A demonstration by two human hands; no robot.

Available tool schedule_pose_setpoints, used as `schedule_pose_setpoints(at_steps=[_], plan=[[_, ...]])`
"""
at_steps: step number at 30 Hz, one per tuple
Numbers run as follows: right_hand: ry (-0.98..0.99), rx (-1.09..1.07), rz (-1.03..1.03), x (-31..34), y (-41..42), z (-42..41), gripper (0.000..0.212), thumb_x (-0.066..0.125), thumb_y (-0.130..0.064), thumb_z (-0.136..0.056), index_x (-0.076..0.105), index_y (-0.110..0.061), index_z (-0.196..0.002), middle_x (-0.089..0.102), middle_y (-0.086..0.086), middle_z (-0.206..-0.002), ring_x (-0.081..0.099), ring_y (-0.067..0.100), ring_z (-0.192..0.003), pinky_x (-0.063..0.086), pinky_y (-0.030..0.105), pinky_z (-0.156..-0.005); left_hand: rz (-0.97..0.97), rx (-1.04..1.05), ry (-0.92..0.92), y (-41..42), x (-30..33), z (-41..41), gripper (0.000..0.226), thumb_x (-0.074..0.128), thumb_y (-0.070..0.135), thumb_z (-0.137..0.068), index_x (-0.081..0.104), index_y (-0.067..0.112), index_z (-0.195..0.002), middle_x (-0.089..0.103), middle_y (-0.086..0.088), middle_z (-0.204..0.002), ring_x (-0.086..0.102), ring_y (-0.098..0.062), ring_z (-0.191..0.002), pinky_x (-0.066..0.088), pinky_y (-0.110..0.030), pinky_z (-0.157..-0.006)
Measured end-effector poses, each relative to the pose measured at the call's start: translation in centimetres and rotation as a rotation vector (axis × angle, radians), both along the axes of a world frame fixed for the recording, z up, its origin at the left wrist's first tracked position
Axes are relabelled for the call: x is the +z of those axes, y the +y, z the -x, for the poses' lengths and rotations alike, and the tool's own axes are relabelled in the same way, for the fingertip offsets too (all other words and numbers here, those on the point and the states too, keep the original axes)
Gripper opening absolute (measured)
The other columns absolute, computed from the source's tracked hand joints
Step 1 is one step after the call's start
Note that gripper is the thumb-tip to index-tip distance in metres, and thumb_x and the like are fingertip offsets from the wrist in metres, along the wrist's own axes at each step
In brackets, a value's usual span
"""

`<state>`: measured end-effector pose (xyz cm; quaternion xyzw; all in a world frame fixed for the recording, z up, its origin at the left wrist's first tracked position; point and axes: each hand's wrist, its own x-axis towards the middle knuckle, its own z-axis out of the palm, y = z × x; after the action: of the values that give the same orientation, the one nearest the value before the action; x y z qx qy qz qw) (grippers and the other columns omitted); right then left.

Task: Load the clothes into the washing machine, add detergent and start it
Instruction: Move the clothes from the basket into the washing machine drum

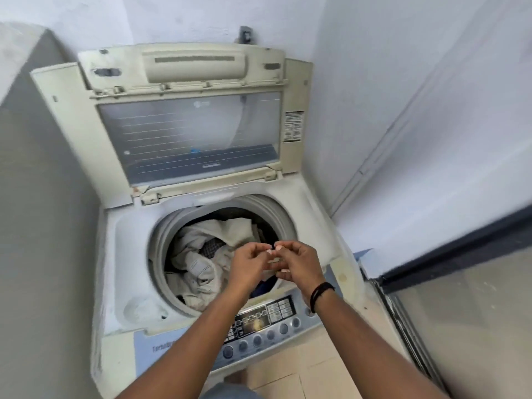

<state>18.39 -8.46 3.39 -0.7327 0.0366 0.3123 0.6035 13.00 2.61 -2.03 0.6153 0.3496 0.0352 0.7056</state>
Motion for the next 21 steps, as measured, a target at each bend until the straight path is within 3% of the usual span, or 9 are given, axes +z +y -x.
schedule_pose_setpoints(at_steps=[1, 3, 6, 9, 17, 21], plan=[[-0.004, -0.029, -0.012, 0.4, -1.1, 0.1, 0.012, 0.062, -0.01, -0.095, 0.069, -0.006, -0.104, 0.075, 0.017, -0.097, 0.073, 0.023, -0.073, 0.057, 0.027, -0.056, 0.062, -0.005, -0.011, -1.2, 0.6, -0.4, 0.007, 0.065, 0.014, -0.091, 0.072, 0.013, -0.091, 0.076, -0.011, -0.082, 0.074, -0.029, -0.075, 0.057, -0.037, -0.058], [-0.016, -0.119, -0.025, 1.2, -4.0, 0.2, 0.013, 0.063, -0.008, -0.095, 0.068, -0.002, -0.105, 0.074, 0.021, -0.098, 0.072, 0.03, -0.076, 0.061, 0.034, -0.063, 0.129, -0.078, -0.011, -4.3, 2.1, -1.1, 0.008, 0.063, 0.016, -0.093, 0.069, 0.012, -0.089, 0.073, -0.012, -0.077, 0.07, -0.026, -0.067, 0.051, -0.028, -0.051], [-0.028, -0.261, -0.06, 2.4, -9.4, 0.7, 0.013, 0.063, -0.008, -0.094, 0.067, -0.002, -0.106, 0.074, 0.021, -0.1, 0.073, 0.03, -0.079, 0.062, 0.042, -0.073, 0.133, -0.221, -0.011, -9.1, 3.5, -1.5, 0.015, 0.062, 0.021, -0.096, 0.07, 0.009, -0.093, 0.076, -0.015, -0.085, 0.073, -0.032, -0.071, 0.047, -0.023, -0.047], [-0.09, -0.391, -0.049, 3.8, -16.9, 2.7, 0.012, 0.063, -0.015, -0.095, 0.068, -0.011, -0.104, 0.077, 0.01, -0.096, 0.074, 0.022, -0.076, 0.058, 0.034, -0.068, 0.089, -0.356, -0.022, -15.0, 5.0, -1.5, 0.018, 0.06, 0.021, -0.098, 0.068, 0.005, -0.097, 0.075, -0.015, -0.087, 0.067, -0.024, -0.066, 0.048, -0.025, -0.052], [-0.14, -0.87, -0.13, 5.4, -37.3, 14.0, 0.011, 0.057, -0.014, -0.097, 0.067, -0.017, -0.092, 0.074, 0.005, -0.086, 0.067, 0.018, -0.065, 0.05, 0.029, -0.064, -0.03, -0.813, -0.042, -33.5, 7.2, 4.1, 0.014, 0.066, 0.024, -0.094, 0.069, 0.011, -0.096, 0.075, -0.008, -0.088, 0.067, -0.015, -0.067, 0.048, -0.028, -0.06], [-0.12, -1.094, -0.145, 3.7, -45.4, 21.0, 0.012, 0.057, -0.014, -0.098, 0.067, -0.015, -0.091, 0.072, 0.007, -0.085, 0.065, 0.016, -0.059, 0.047, 0.024, -0.055, -0.064, -0.989, -0.06, -41.9, 7.0, 8.3, 0.005, 0.067, 0.021, -0.092, 0.069, 0.016, -0.093, 0.077, -0.009, -0.09, 0.069, -0.015, -0.068, 0.048, -0.029, -0.061]])
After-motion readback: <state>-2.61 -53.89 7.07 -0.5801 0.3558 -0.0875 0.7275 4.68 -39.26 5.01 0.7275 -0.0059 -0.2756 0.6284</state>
